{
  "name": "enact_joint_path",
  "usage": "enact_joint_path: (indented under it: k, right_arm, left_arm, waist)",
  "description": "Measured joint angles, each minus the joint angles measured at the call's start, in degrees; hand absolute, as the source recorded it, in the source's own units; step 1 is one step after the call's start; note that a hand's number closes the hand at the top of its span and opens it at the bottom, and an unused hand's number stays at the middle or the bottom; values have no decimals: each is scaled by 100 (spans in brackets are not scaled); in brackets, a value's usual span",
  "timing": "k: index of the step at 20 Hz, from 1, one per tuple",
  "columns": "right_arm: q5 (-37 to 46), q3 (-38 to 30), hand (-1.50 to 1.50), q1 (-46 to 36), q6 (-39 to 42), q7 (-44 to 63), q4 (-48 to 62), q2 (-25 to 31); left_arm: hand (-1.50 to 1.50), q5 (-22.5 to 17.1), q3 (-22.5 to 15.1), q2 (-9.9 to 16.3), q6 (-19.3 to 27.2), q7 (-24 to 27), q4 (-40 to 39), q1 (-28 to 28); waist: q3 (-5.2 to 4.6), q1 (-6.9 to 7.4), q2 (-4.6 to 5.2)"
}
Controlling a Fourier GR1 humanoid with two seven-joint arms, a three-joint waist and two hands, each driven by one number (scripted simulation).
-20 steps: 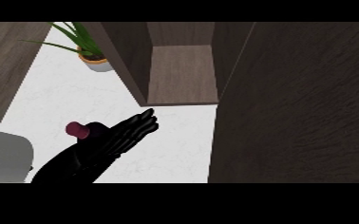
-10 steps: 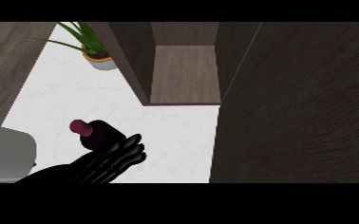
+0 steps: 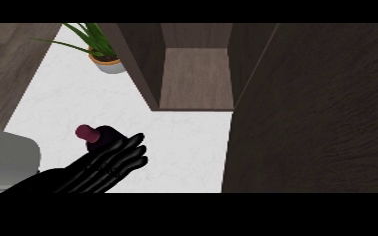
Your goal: Pick up the wine, place it into the cabinet and close the cabinet
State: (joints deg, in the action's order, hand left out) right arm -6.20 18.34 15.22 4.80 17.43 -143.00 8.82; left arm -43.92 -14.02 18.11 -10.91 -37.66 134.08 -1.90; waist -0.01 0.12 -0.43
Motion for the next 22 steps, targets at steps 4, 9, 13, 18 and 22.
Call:
enact_joint_path:
  k: [4,9,13,18,22]
  right_arm:
    - [51,-61,-150,-71,-34,44,-13,27]
    - [79,-55,-150,-112,-92,198,-59,68]
    - [105,74,-150,-82,-140,202,-76,56]
    - [123,134,-150,-139,-222,286,-100,63]
    - [118,41,-150,-140,-202,319,-118,141]
  left_arm:
    - [-150,-72,132,44,115,-126,24,-1]
    - [-150,-146,369,49,233,-160,24,-131]
    - [-150,-220,691,145,365,-290,17,-313]
    - [-150,-367,1246,327,232,-386,-42,-431]
    - [-150,-525,1616,436,172,-458,-87,-572]
  waist:
    - [0,24,-6]
    - [-1,19,-16]
    - [-1,3,-20]
    - [-5,-8,-11]
    - [-4,-19,-8]
